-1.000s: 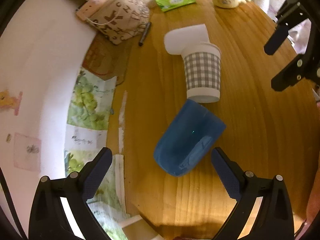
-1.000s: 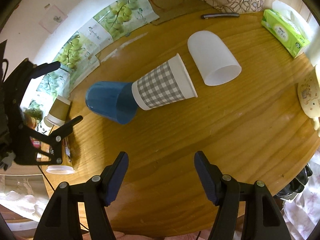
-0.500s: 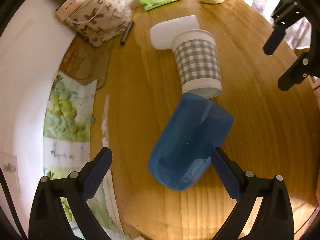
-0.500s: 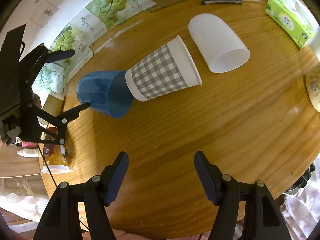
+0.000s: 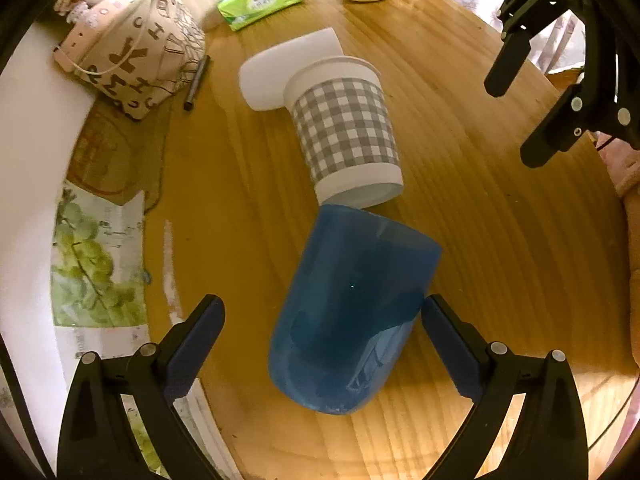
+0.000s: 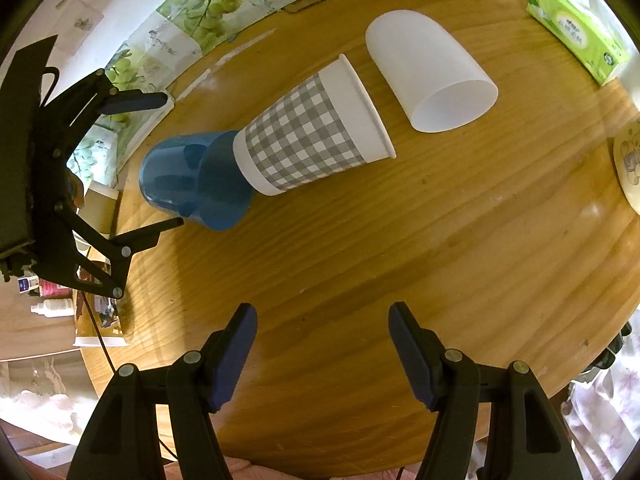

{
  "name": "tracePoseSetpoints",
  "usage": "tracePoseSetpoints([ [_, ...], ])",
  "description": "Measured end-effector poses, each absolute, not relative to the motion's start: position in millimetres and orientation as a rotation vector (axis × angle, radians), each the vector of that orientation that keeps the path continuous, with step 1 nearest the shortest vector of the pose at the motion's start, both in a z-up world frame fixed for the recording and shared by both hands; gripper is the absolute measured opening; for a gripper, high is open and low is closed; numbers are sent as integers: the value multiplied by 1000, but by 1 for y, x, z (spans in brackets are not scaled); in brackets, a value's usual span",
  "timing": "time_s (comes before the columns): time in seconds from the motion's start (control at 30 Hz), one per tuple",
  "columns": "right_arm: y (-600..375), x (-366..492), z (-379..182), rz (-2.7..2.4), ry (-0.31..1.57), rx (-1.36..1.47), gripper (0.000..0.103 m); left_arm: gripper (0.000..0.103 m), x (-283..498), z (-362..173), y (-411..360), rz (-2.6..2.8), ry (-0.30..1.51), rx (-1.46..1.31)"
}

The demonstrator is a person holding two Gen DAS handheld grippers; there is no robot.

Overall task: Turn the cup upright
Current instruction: 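Close the left gripper around the blue cup's body, then lift the blue cup with the left gripper and rotate it base-down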

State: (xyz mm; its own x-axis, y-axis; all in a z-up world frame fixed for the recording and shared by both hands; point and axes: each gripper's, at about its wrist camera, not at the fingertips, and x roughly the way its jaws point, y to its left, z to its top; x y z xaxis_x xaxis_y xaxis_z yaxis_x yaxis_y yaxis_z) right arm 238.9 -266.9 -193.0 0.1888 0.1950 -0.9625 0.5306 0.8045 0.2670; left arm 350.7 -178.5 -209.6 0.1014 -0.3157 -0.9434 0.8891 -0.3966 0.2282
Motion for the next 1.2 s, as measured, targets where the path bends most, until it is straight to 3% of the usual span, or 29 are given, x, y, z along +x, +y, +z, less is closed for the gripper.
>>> tracePoseSetpoints([
  [0.5,-269,239,-194,-260,1393,658,69,82,354,-225,-184,-1564,774,1392],
  [1.2,-269,229,-185,-263,1370,667,69,81,353,-226,-185,-1489,768,1388],
])
